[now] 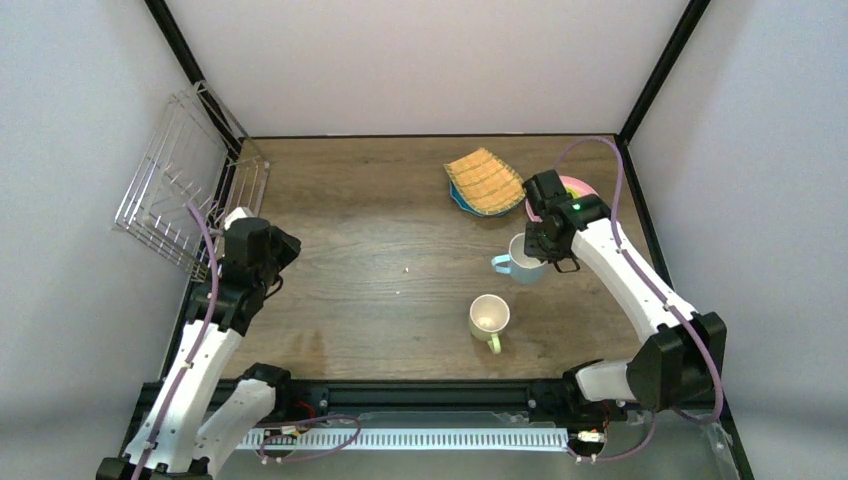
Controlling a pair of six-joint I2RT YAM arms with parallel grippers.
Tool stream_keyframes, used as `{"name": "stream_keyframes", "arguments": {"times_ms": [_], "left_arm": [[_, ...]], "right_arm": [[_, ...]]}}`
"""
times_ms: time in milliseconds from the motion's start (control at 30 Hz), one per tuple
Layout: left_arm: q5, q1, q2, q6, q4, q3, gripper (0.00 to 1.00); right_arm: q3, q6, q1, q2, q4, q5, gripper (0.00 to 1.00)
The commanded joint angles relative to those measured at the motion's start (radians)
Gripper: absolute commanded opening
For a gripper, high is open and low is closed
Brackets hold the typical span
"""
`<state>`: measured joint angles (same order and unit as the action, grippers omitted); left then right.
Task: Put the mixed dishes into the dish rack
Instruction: Place the cup at the corner of the board.
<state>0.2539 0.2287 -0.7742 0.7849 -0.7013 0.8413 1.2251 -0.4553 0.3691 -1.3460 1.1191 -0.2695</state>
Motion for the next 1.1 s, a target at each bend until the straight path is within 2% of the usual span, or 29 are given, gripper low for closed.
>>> {"name": "stream_keyframes", "arguments": {"times_ms": [0,333,567,767,900,1067], "left_arm": [[-0.012,-0.003,0.012,-0.002,-0.005,-0.003,1.00],[-0.008,-0.003,0.035,0.002,-0.010,-0.022,1.00],[-0.008,-0.004,0.037,0.002,-0.008,-0.023,1.00],[0.001,-0.004,0.043,0.000,-0.017,-0.024,1.00],[0.001,-0.004,0.044,0.002,-0.021,-0.024,1.00],[-0.002,-0.004,0.049,0.008,-0.021,-0.027,1.00]], "right_arm": [[-0.059,-0.030,-0.043,0.029,-0.072,0.035,0.01],[-0.218,-0.029,-0.112,0.038,-0.177,0.073,0.01],[-0.274,-0.008,-0.177,0.035,-0.238,0.099,0.01],[-0.308,-0.003,-0.183,0.031,-0.263,0.097,0.02],[-0.322,-0.005,-0.183,0.035,-0.269,0.097,0.11],[-0.319,-0.006,-0.183,0.037,-0.260,0.097,0.35]]}}
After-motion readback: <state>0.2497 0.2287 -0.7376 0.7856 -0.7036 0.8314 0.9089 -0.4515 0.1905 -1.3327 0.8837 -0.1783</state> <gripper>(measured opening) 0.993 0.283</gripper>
